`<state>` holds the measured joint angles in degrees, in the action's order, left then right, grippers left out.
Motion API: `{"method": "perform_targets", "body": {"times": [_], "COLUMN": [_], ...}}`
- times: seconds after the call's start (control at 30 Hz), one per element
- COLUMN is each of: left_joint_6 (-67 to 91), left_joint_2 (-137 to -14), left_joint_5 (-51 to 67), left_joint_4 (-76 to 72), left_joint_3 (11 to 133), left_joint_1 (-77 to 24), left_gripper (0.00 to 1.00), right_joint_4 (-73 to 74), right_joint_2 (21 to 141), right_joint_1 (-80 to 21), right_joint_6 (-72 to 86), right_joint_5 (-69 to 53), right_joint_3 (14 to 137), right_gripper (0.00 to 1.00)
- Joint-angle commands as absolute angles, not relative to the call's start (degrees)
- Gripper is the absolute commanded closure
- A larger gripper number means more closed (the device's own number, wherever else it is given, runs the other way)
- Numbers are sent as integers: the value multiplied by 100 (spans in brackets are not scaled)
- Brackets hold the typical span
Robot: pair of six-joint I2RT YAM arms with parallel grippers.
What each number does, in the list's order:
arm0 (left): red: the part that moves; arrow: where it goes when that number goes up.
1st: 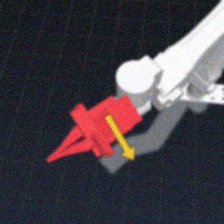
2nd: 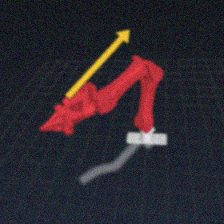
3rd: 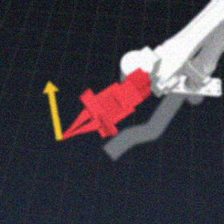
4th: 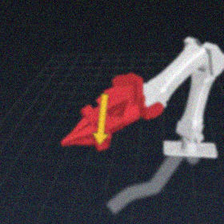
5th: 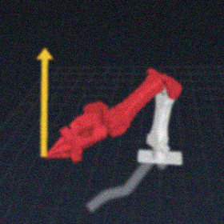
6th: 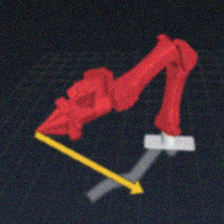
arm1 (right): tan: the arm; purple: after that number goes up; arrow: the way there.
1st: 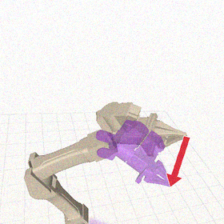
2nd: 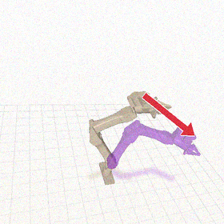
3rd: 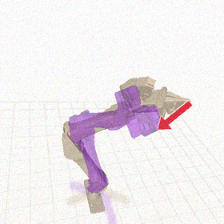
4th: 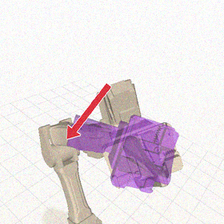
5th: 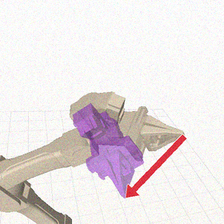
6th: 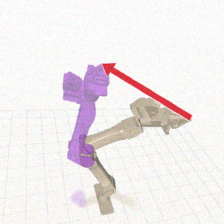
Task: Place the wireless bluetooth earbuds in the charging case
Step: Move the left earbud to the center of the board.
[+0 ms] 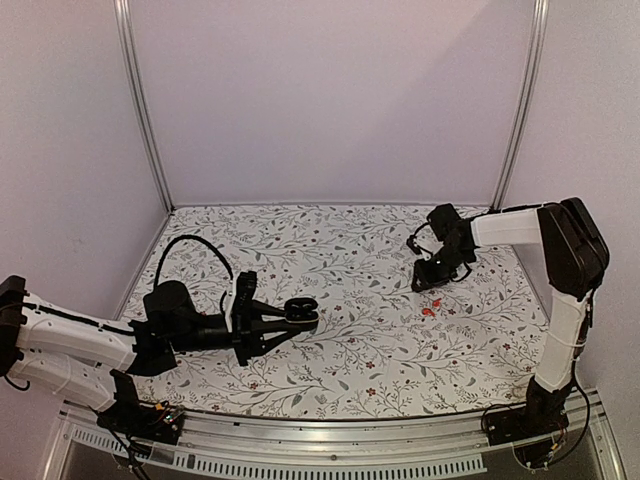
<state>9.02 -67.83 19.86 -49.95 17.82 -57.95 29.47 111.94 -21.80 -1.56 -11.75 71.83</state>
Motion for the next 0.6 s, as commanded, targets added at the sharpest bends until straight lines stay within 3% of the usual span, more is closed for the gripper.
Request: {"method": "perform_targets", "body": {"times": [0.0,0.57], "left_joint_6": [839,923], "left_joint_2": [-6719,-6610], "left_joint_5": [1942,1943], "left_joint_4": [-5080,-5097], "left_joint_3": [1754,1696], "left_joint_1": [-5691,-5643], "left_gripper": [100,100], "right_joint_4": [2900,2342], "right_joint_2": [11217,10914], "right_joint_1": [-2307,-4053], "right_joint_6": [-306,-411], "right_joint_5": [-1222,-1567], "right_joint_3": [7170,6441], "right_gripper": [75,79]}}
